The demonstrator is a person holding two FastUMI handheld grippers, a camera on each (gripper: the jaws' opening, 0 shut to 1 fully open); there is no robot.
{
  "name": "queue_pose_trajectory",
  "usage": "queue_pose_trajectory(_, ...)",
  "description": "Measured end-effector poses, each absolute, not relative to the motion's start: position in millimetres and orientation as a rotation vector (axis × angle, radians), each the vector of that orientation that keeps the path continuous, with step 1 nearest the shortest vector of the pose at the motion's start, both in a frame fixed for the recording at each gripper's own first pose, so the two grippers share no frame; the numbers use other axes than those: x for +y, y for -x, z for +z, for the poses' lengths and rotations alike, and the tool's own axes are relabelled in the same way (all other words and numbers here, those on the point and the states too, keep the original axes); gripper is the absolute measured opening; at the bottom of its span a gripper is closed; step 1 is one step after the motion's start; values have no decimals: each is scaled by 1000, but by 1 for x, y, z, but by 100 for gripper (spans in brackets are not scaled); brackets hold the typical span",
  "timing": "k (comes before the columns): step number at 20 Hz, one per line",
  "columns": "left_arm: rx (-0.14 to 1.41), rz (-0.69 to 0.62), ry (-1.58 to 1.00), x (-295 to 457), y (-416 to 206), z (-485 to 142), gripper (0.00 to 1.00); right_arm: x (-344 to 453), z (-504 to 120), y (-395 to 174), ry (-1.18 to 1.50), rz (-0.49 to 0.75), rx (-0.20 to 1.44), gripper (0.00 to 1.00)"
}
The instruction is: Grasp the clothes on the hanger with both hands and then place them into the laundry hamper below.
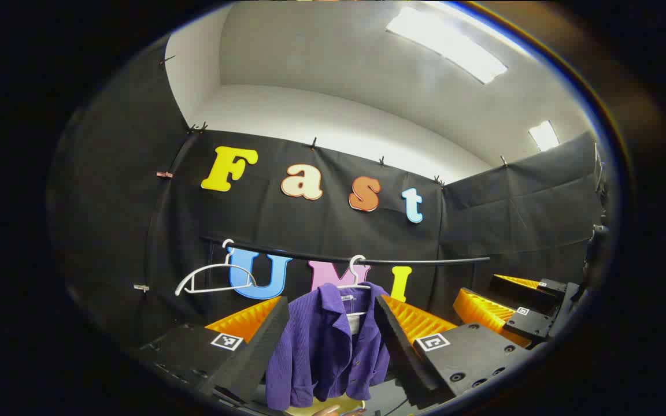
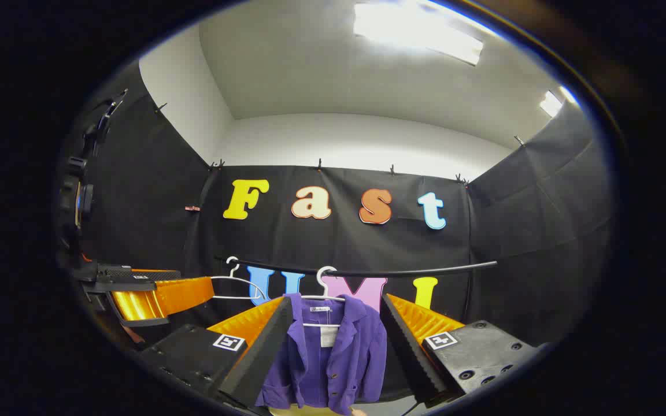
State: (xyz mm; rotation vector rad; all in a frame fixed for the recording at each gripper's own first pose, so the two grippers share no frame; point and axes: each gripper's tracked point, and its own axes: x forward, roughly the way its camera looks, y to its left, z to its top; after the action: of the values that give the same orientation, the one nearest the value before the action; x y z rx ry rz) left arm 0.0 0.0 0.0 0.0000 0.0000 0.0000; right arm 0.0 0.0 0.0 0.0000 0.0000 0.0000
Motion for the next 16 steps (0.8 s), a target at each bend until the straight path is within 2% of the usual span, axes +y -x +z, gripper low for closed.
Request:
queue_pose_trajectory(1,6,-9,0,2,0,-2,93,-1,-1,0,-1,-6,6,94)
queue_pose_trajectory(4,-4,-51,20,-2,0,2,96,-1,-4,0,-3,-15,16,97)
queue_pose_trajectory(6,-29,-56,23,-1,0,8,91,-1,-4,-1,5,-17,19,97)
queue_pose_trajectory(16,-14,-69,8,4,-6,1,91,7,-7,-4,25,-19,39,97)
